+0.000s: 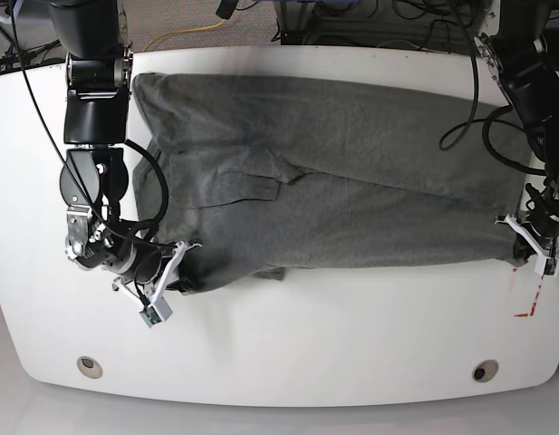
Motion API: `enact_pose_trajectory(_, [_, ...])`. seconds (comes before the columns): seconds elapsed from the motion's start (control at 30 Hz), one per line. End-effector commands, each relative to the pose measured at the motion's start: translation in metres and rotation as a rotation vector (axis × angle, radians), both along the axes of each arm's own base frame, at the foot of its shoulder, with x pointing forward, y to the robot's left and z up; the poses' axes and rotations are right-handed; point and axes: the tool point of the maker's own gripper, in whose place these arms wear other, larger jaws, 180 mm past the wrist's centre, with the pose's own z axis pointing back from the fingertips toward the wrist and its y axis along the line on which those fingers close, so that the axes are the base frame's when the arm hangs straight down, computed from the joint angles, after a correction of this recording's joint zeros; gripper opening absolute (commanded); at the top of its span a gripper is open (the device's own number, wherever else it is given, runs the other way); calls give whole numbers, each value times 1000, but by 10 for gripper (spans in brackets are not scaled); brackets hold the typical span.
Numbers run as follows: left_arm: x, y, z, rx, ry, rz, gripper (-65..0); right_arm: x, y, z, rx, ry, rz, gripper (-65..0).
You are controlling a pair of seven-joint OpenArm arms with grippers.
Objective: Fold the T-shirt properly
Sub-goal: 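Fold the hem over toward the collar edge with both grippers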
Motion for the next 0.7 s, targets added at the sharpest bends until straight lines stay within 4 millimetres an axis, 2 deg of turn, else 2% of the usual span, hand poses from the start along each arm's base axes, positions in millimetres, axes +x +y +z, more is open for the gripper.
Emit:
enact_pose_trajectory(0.0, [3,4,29,52,-74,-27,-650,5,-2,25,-14,-63,12,-650])
enact_pose_trajectory(0.1, [-9,0,30,90,-73,-48,-650,-12,-16,19,-43,-55,3,-650])
enact_pose_trajectory(0.23, [-27,-6,26,133,-57,-75,-650,-38,-13,14,25,-47,10,-650])
enact_pose_trajectory(0.4, [-52,-7,22,146,-55,-59,-650,-71,-27,11,102,-32,-28,-650])
enact_pose_trajectory(0.67, [-96,21,11,208,103,36,-650,-133,-28,3,175,16,-47,-650])
